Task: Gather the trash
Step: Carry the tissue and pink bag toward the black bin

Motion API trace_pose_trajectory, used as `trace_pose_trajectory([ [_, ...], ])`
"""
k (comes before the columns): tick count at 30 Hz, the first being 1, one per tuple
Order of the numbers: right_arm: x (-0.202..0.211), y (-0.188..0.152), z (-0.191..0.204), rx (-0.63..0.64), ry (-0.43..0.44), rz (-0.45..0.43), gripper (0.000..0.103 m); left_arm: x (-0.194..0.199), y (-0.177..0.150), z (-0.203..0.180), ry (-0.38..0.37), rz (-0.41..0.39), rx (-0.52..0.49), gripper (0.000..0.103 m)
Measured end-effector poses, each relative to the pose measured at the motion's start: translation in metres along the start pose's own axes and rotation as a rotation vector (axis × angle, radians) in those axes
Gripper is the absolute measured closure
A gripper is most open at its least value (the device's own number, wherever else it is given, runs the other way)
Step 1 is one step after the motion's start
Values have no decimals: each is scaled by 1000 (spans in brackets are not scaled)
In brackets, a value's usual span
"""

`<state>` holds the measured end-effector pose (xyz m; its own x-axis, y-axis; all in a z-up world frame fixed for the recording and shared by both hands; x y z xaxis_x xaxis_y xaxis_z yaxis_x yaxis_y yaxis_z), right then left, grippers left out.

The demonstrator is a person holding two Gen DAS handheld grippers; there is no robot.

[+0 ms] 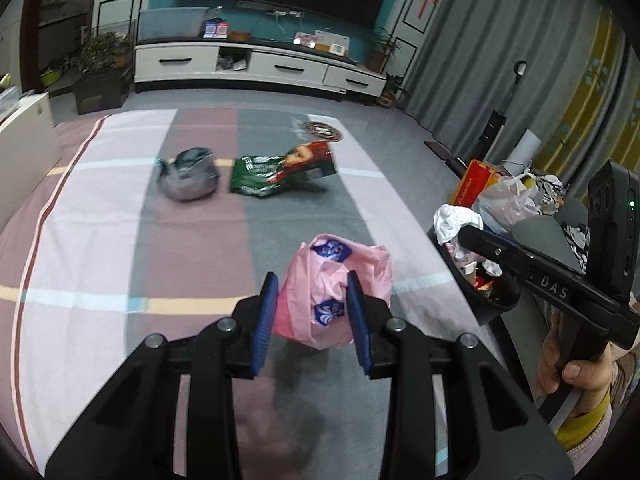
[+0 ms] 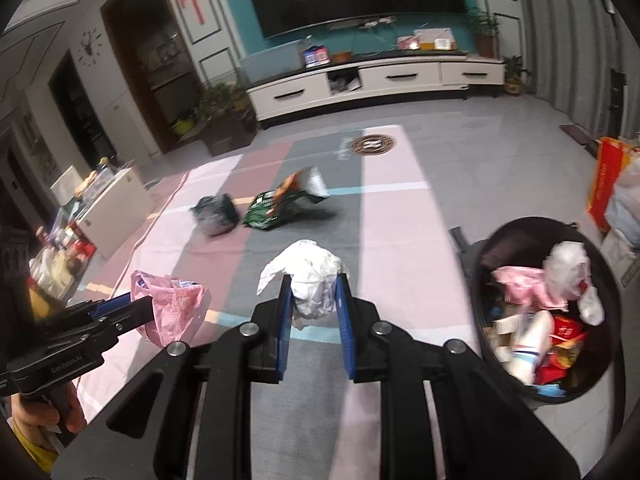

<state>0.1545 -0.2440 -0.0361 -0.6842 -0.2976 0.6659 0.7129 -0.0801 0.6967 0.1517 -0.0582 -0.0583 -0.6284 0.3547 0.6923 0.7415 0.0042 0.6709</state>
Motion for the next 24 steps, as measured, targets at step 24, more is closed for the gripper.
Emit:
trace_pose_trajectory([
  [24,53,8,-115,-156,-172,-125,81,-62,42,-137,-89,15,-155,66],
])
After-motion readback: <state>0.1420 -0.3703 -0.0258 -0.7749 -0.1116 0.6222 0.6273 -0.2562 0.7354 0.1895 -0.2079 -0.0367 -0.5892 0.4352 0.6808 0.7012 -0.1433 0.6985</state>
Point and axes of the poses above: each gripper's, at about its wrist camera, not at the fingertips, and x roughly against the way its jaws point, z to its left, y to its top, the point moved 8 cm from there along -x, roughly the way its jaws point
